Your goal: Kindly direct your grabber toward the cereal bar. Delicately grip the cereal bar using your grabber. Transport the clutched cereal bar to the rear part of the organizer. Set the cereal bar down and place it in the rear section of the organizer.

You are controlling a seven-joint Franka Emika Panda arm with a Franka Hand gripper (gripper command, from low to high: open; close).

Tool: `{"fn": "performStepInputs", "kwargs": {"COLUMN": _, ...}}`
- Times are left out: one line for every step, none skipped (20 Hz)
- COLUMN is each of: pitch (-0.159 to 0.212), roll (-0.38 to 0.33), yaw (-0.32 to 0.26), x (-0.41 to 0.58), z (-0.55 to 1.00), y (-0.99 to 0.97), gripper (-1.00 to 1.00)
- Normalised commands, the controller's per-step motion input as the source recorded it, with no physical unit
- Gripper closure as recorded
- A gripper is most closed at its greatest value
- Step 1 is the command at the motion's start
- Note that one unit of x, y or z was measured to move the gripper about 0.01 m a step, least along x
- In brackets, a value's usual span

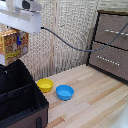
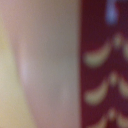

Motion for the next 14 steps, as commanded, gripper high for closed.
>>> {"fn": "performStepInputs", "kwargs": {"pitch": 0.051, "roll": 0.048, "yaw": -0.114, "x": 0.100, "z": 0.22, "y": 0.68, "gripper": 1.00}}
{"fn": "performStepInputs", "kwargs": {"pitch": 0.050, "roll": 0.049, "yaw": -0.123, "x": 0.091, "z": 0.21, "y": 0.65, "gripper": 1.00}}
{"fn": "performStepInputs", "kwargs": {"pitch": 0.036, "roll": 0.050, "yaw": -0.164, "x": 0.060, "z": 0.21, "y": 0.56, "gripper": 1.00}}
{"fn": "performStepInputs", "kwargs": {"pitch": 0.024, "roll": 0.050, "yaw": -0.205, "x": 0.026, "z": 0.19, "y": 0.46, "gripper": 1.00}}
{"fn": "performStepInputs", "kwargs": {"pitch": 0.015, "roll": 0.044, "yaw": -0.245, "x": 0.000, "z": 0.18, "y": 0.35, "gripper": 1.00}}
{"fn": "performStepInputs", "kwargs": {"pitch": 0.026, "roll": 0.035, "yaw": -0.256, "x": 0.000, "z": 0.14, "y": 0.31, "gripper": 1.00}}
{"fn": "performStepInputs", "kwargs": {"pitch": 0.045, "roll": 0.024, "yaw": -0.260, "x": 0.000, "z": 0.10, "y": 0.27, "gripper": 1.00}}
{"fn": "performStepInputs", "kwargs": {"pitch": 0.074, "roll": 0.007, "yaw": -0.256, "x": 0.000, "z": 0.05, "y": 0.25, "gripper": 1.00}}
{"fn": "performStepInputs", "kwargs": {"pitch": 0.081, "roll": 0.002, "yaw": -0.249, "x": 0.026, "z": 0.04, "y": 0.26, "gripper": 1.00}}
{"fn": "performStepInputs", "kwargs": {"pitch": 0.091, "roll": 0.002, "yaw": -0.241, "x": 0.066, "z": 0.00, "y": 0.27, "gripper": 1.00}}
{"fn": "performStepInputs", "kwargs": {"pitch": 0.100, "roll": 0.002, "yaw": -0.231, "x": 0.109, "z": 0.00, "y": 0.29, "gripper": 1.00}}
{"fn": "performStepInputs", "kwargs": {"pitch": 0.115, "roll": 0.000, "yaw": -0.209, "x": 0.160, "z": 0.00, "y": 0.32, "gripper": 1.00}}
{"fn": "performStepInputs", "kwargs": {"pitch": 0.126, "roll": 0.000, "yaw": -0.185, "x": 0.226, "z": 0.00, "y": 0.34, "gripper": 1.00}}
{"fn": "performStepInputs", "kwargs": {"pitch": 0.111, "roll": 0.000, "yaw": -0.176, "x": 0.300, "z": 0.00, "y": 0.36, "gripper": 1.00}}
